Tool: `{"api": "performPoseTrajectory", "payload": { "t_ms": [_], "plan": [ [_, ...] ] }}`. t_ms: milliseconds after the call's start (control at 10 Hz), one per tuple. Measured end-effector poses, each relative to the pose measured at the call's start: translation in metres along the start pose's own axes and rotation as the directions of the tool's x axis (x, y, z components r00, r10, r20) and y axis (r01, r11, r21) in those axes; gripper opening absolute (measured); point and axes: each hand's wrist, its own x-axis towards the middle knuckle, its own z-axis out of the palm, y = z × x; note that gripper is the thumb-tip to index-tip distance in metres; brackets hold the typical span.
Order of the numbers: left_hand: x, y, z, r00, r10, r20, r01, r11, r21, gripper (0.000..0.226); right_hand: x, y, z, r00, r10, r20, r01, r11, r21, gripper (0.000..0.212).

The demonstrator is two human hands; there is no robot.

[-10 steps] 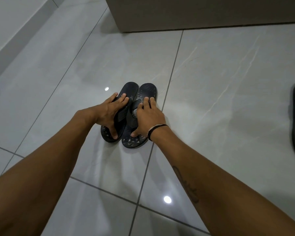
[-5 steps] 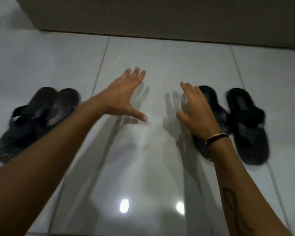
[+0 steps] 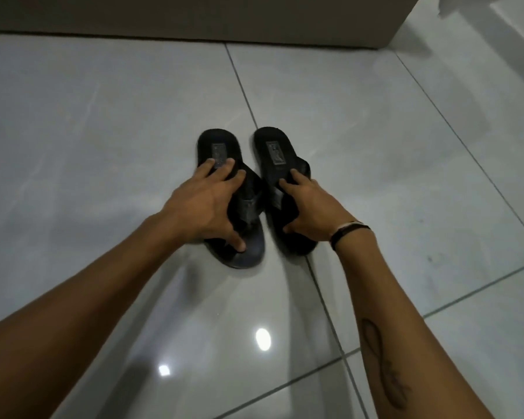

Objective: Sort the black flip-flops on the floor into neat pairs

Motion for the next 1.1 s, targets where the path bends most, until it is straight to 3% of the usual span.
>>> {"api": "performPoseTrajectory", "payload": {
  "t_ms": [300, 800, 1000, 1100],
  "plan": [
    [0.069, 0.140, 0.028, 0.997, 0.054, -0.055, -0.062, 0.987, -0.148, 0.144, -0.007, 0.118, -0.031, 0.978, 0.209, 0.011, -0.209, 0.977, 0.042, 0.098],
    [0.088, 0.151, 0.049, 0.993, 0.053, -0.104, -0.074, 0.975, -0.211, 0.143, 0.000, 0.142, -0.030, 0.985, 0.175, 0.003, -0.175, 0.981, 0.083, 0.095],
    [0.076, 0.147, 0.038, 0.985, 0.062, -0.158, -0.094, 0.975, -0.200, 0.146, -0.010, 0.127, -0.032, 0.983, 0.183, -0.012, -0.182, 0.980, 0.082, 0.106],
    [0.027, 0.152, 0.018, 0.938, -0.001, -0.347, -0.104, 0.953, -0.286, 0.140, -0.044, 0.100, -0.060, 0.926, 0.326, -0.190, -0.271, 0.925, 0.267, 0.110]
  ]
}}
